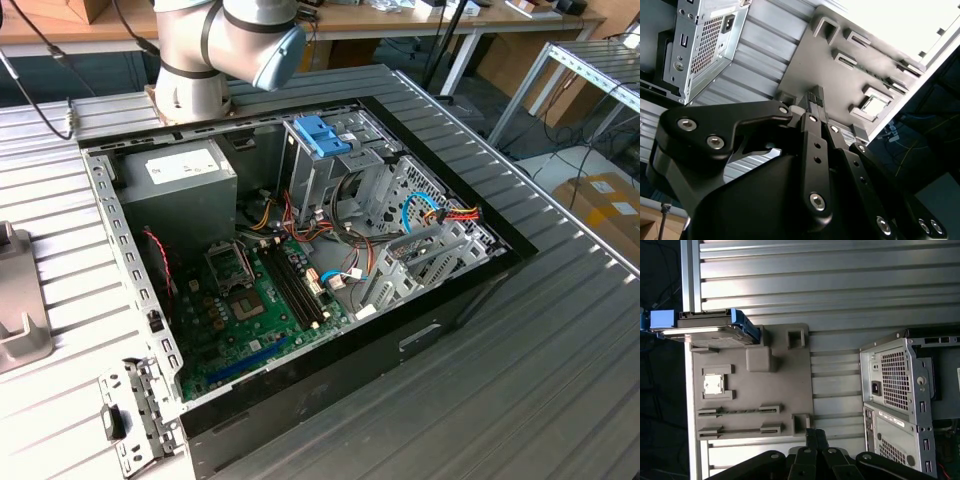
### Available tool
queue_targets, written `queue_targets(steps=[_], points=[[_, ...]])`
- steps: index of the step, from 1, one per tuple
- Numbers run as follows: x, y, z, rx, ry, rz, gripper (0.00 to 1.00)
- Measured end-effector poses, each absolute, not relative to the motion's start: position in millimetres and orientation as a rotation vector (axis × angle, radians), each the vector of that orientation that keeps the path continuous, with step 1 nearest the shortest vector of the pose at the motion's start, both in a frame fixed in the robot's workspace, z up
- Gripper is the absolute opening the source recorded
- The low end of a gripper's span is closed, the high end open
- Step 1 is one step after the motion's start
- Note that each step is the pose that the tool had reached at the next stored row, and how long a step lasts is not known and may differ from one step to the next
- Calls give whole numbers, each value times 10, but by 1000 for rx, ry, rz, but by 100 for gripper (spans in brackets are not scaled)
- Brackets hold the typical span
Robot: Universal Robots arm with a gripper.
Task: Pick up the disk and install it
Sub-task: 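Reach for the disk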
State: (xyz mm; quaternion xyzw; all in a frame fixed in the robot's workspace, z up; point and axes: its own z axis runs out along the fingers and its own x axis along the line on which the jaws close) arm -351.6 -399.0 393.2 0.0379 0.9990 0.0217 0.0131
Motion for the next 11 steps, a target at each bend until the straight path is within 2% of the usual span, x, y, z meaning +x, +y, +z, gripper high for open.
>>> queue_targets(steps=[11], points=[[-3585,-3989,3932,118,3112,68,10]])
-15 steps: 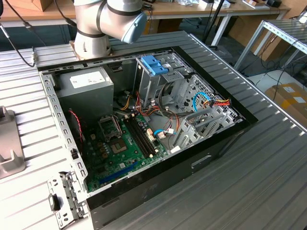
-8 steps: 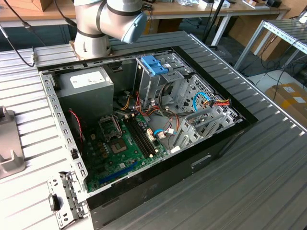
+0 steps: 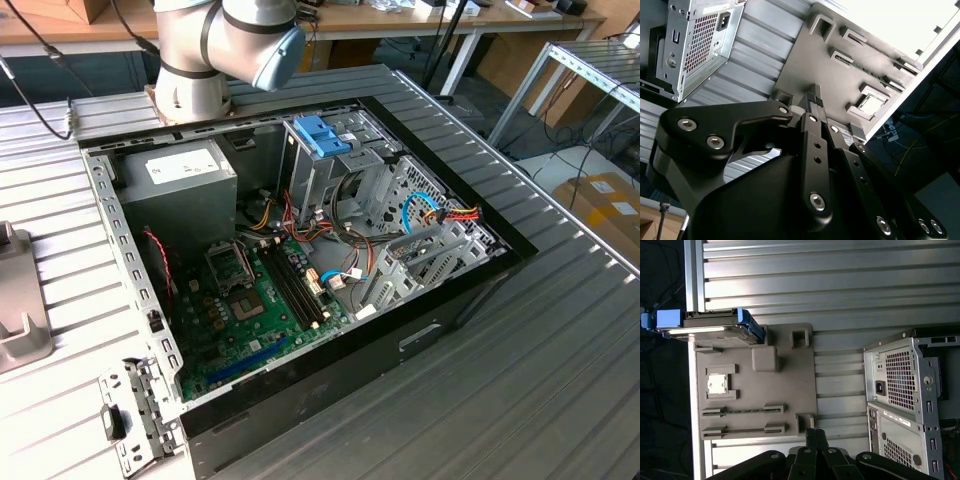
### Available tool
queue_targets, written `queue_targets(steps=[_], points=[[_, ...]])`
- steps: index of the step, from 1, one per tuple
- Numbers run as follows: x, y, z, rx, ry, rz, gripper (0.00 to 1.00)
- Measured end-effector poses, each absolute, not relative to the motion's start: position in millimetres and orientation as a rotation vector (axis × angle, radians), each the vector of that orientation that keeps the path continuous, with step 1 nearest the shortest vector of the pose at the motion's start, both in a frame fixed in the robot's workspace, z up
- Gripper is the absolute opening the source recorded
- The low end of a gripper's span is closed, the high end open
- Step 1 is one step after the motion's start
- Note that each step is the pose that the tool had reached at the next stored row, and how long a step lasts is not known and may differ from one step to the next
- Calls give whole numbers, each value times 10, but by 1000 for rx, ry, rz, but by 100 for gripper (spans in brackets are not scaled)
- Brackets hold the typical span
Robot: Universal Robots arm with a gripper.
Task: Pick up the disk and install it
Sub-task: 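Reach for the disk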
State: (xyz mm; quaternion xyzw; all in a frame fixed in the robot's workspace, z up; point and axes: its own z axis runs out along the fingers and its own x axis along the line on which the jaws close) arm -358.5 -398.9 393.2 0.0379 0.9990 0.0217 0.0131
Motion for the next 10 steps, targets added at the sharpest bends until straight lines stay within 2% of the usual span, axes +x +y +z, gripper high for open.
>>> queue_targets(steps=[10], points=[[-3645,-3990,3933,118,3113,68,10]])
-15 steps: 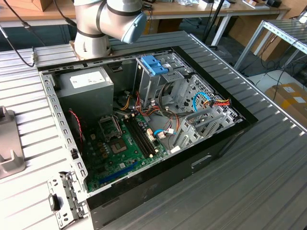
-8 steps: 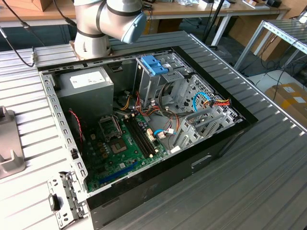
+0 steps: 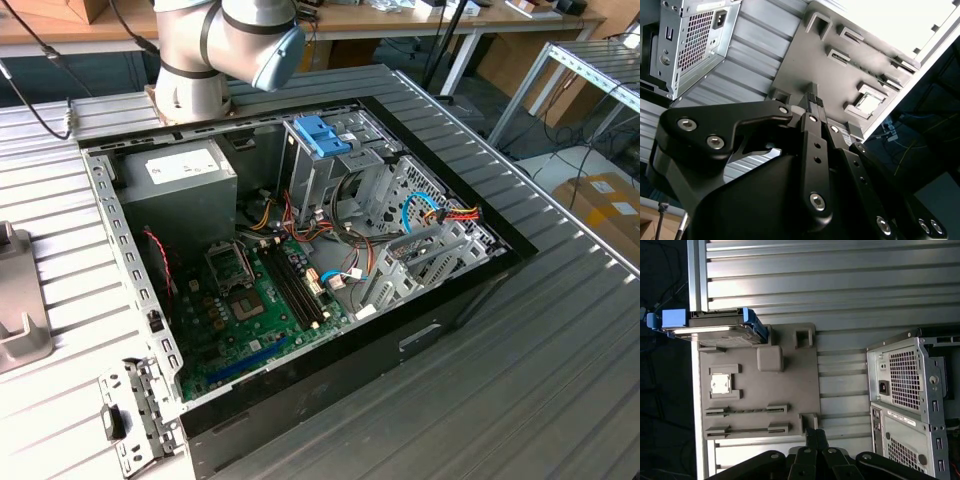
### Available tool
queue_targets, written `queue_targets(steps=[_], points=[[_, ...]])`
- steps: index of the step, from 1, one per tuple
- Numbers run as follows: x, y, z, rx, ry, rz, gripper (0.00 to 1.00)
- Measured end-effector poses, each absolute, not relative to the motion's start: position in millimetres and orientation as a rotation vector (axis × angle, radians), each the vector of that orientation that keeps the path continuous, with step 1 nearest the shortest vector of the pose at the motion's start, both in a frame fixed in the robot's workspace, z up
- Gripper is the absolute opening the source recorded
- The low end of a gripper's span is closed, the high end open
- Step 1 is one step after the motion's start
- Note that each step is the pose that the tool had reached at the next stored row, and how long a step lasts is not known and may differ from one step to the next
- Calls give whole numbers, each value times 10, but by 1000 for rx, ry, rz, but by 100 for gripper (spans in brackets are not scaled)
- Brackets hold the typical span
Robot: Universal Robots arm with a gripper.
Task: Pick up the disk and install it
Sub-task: 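Reach for the disk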
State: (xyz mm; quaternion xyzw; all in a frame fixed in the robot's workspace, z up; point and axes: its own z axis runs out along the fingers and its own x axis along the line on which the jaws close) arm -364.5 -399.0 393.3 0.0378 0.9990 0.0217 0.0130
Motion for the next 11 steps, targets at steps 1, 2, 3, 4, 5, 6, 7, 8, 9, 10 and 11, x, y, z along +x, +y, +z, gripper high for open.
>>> queue_targets(steps=[1,2,3,4,5,6,7,8,9,10,11], points=[[-3650,-3989,3933,118,3112,68,10],[-3659,-3990,3933,118,3113,68,10],[-3668,-3990,3933,118,3113,68,10],[-3678,-3990,3933,118,3113,68,10],[-3683,-3989,3933,118,3113,68,10],[-3688,-3990,3933,118,3113,68,10],[-3698,-3989,3933,118,3112,68,10],[-3703,-3990,3932,118,3112,68,10],[-3708,-3989,3932,118,3112,68,10],[-3714,-3989,3933,118,3112,68,10],[-3722,-3989,3933,118,3113,68,10]])
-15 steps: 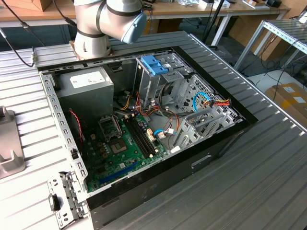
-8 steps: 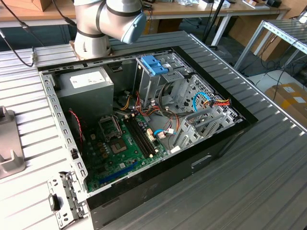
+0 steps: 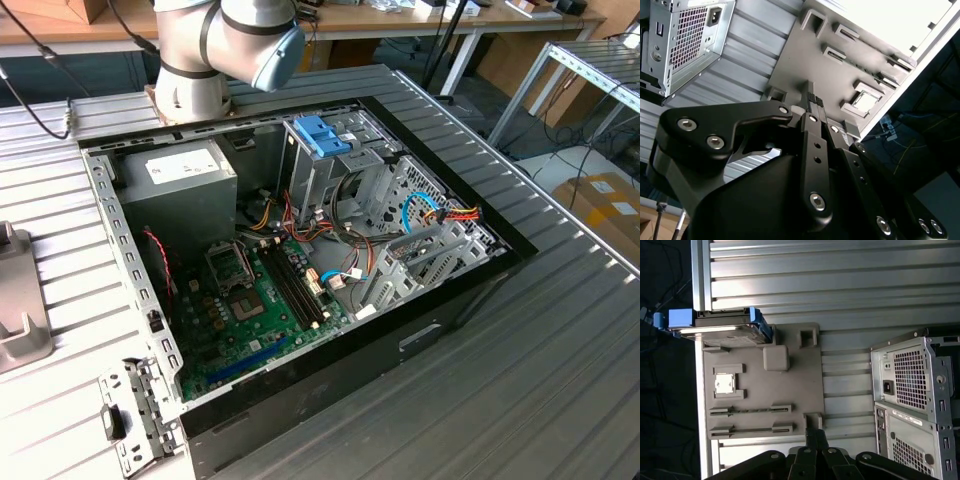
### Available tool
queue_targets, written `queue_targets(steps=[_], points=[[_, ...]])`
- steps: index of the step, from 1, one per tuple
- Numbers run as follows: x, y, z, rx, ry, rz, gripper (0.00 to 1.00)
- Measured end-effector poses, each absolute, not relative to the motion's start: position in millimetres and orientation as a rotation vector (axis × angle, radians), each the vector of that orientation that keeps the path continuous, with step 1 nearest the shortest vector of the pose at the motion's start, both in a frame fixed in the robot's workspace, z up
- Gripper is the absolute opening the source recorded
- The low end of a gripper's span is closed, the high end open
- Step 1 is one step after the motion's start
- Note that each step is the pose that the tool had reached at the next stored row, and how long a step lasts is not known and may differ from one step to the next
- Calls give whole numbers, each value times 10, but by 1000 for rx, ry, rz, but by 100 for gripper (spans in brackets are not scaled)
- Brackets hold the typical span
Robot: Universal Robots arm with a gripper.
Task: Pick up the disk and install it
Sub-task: 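Reach for the disk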
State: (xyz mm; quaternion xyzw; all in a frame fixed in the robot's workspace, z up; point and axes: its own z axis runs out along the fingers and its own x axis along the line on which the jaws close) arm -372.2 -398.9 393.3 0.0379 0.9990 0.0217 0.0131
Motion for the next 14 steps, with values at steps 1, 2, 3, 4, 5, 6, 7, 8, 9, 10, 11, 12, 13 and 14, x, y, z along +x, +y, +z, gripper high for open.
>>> queue_targets(steps=[1,2,3,4,5,6,7,8,9,10,11,12,13,14], points=[[-3729,-3989,3932,118,3112,68,10],[-3734,-3989,3933,118,3112,68,10],[-3741,-3989,3933,118,3112,68,10],[-3747,-3989,3933,118,3113,68,10],[-3755,-3989,3933,118,3113,68,10],[-3762,-3990,3932,118,3112,68,10],[-3767,-3990,3932,118,3112,68,10],[-3773,-3989,3933,118,3113,68,10],[-3779,-3990,3933,118,3113,68,10],[-3784,-3990,3933,118,3113,68,10],[-3790,-3989,3933,118,3113,68,10],[-3803,-3989,3932,118,3112,68,10],[-3813,-3990,3933,118,3113,68,10],[-3823,-3989,3933,118,3113,67,10]])
